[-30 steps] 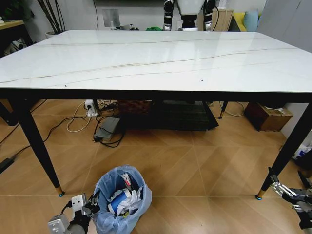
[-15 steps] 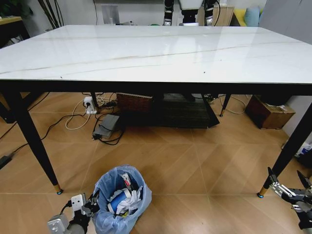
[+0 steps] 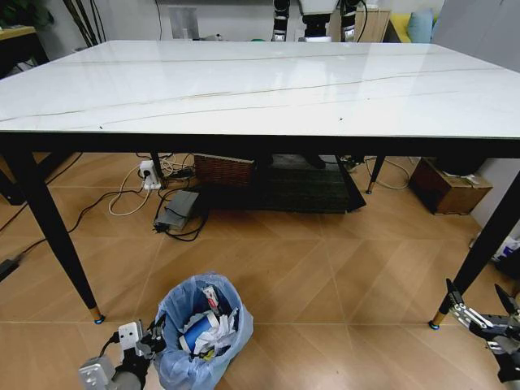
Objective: Pick up the trash bin and place the trash from the table into it.
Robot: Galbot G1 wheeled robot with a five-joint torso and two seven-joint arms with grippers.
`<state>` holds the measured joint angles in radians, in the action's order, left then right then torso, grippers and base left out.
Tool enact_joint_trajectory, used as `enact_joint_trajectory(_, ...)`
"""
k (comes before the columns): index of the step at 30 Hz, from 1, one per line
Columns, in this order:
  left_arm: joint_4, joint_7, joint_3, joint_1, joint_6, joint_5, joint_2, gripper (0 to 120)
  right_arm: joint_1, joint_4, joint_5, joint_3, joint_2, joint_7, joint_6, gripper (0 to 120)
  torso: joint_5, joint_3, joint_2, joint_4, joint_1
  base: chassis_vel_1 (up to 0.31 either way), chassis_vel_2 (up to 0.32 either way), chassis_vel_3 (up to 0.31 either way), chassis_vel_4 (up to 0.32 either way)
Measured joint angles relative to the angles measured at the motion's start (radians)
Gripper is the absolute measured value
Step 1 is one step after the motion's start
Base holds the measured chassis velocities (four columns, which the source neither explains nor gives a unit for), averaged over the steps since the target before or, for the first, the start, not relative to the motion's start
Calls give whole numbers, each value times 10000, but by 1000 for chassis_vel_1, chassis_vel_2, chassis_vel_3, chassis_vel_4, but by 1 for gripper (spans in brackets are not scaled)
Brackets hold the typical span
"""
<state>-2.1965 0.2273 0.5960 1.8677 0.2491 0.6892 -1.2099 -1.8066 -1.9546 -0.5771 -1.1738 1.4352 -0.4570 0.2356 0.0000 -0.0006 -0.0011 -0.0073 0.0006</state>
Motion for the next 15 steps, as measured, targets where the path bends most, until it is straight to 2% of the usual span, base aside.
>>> enact_joint_trajectory(10, 139, 59, 0, -56, 24, -144, -2, 0, 12, -1, 14, 27, -7, -12, -18, 100, 0, 0, 28, 0, 1, 0, 0, 0, 0)
enact_joint_trajectory(15, 174, 194, -41, -93, 141, 199, 3, 0, 22, 0, 11, 23, -23, -12, -30, 100, 0, 0, 38, 0, 2, 0, 0, 0, 0)
